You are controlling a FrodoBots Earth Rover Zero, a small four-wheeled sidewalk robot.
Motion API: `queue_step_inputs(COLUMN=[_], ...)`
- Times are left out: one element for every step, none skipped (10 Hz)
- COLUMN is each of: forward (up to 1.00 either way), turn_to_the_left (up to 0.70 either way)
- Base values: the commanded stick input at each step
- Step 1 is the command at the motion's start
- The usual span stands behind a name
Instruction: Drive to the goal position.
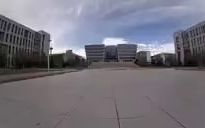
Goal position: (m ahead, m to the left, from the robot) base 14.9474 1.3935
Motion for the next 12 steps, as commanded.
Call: queue_step_inputs(forward=[0.85,0.85,0.85,0.85,0.85,0.85,0.85,0.85,0.85,0.85,0.85,0.85], turn_to_the_left=[0.00,0.00,0.00,0.00,0.00,0.00,0.00,0.00,0.00,0.00,0.00,0.00])
